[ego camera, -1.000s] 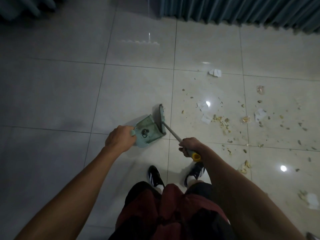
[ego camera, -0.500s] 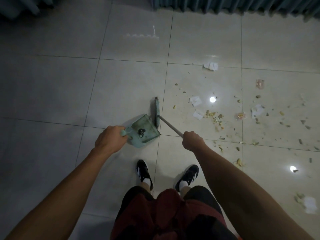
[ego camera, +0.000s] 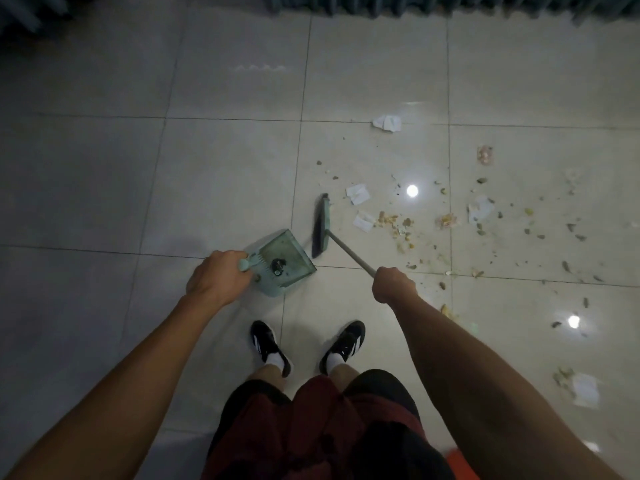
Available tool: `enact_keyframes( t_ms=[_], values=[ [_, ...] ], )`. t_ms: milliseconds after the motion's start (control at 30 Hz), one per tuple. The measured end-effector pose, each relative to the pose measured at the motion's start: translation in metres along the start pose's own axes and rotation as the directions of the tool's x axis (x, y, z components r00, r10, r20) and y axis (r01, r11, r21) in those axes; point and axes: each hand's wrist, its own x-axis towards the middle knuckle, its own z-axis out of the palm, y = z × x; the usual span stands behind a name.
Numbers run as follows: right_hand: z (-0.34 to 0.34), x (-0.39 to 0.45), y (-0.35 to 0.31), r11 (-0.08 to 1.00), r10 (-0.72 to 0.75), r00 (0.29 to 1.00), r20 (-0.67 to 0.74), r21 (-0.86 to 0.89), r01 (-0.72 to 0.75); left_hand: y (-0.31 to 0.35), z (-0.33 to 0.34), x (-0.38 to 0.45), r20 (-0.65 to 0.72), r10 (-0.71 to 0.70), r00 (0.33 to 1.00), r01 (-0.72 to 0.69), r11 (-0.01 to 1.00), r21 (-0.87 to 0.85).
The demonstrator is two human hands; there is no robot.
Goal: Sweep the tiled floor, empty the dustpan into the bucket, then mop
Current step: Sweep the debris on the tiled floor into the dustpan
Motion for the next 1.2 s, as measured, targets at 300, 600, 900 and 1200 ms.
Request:
enact_keyframes(
  t_ms=[300,600,900,1200],
  values=[
    [0.007,-0.025,0.045,0.990,0.135,0.989,-0.055,0.046,-0.132,0.026,0.009,-0.011,0.002,0.055,0.998,-0.055,0.998,0.022],
    [0.028,-0.068,0.011,0.990,0.135,0.984,-0.115,0.064,-0.128,-0.029,0.011,-0.042,-0.017,0.068,0.998,-0.069,0.996,-0.050],
    [0.066,-0.102,-0.051,0.997,-0.015,0.999,-0.033,0.074,0.017,-0.100,0.015,-0.089,-0.048,-0.026,0.998,0.021,0.994,-0.107],
    [0.090,-0.101,-0.066,0.991,-0.132,0.990,0.052,-0.019,0.134,-0.110,0.038,-0.117,-0.056,-0.127,0.990,0.122,0.989,-0.084]
  ],
)
